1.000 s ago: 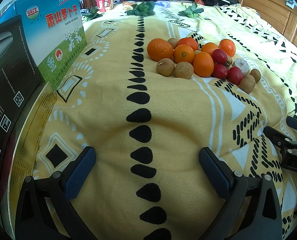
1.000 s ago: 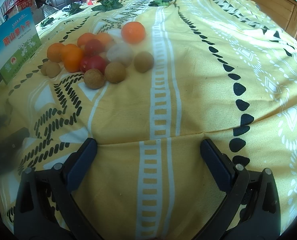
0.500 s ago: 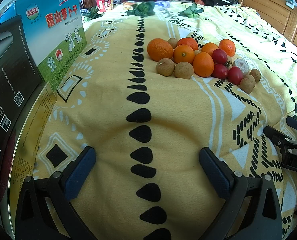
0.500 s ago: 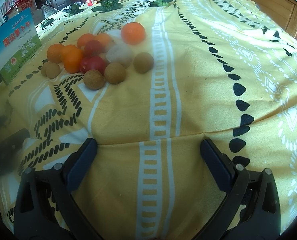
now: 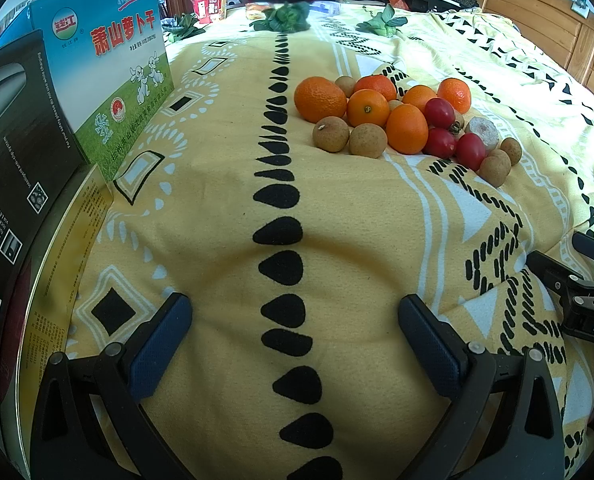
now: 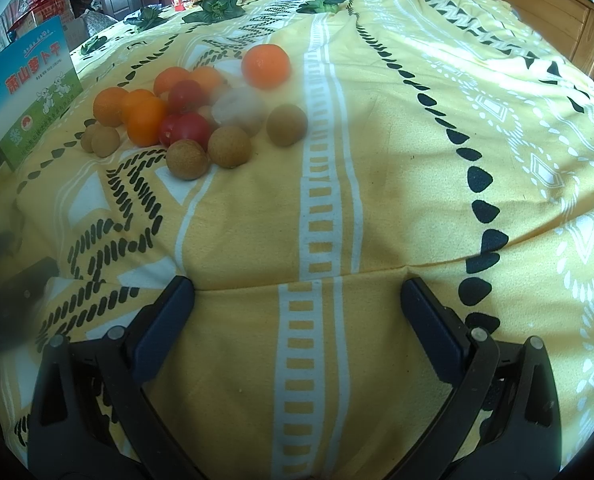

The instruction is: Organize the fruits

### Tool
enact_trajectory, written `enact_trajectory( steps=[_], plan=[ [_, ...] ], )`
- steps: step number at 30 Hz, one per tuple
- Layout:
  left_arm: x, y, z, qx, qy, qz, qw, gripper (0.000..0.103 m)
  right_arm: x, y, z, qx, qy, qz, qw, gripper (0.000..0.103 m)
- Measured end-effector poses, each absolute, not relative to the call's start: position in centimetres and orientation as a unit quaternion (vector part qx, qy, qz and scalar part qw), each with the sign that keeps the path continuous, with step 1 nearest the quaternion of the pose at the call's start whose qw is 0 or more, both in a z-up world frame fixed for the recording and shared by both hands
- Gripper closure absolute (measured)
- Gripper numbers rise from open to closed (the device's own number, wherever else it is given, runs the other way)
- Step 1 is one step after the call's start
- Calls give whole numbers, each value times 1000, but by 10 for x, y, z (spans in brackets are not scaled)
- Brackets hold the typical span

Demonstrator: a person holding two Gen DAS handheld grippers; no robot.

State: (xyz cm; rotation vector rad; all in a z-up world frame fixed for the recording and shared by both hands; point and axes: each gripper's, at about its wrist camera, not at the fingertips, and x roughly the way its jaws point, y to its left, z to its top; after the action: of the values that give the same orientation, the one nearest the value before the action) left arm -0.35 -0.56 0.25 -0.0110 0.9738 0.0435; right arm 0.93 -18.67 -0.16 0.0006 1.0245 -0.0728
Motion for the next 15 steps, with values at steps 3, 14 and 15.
enact_trajectory(
  steps=[3,14,15],
  plan=[
    [-3,-6,2,-5,468,21,884,0,10,-186,-2,0,490,-35,871,0],
    [-3,-6,2,-5,468,21,884,0,11,-187,-2,1,491,-35,871,0],
    [-3,-6,2,-5,468,21,884,0,11,-187,-2,1,490,-35,871,0]
  ],
)
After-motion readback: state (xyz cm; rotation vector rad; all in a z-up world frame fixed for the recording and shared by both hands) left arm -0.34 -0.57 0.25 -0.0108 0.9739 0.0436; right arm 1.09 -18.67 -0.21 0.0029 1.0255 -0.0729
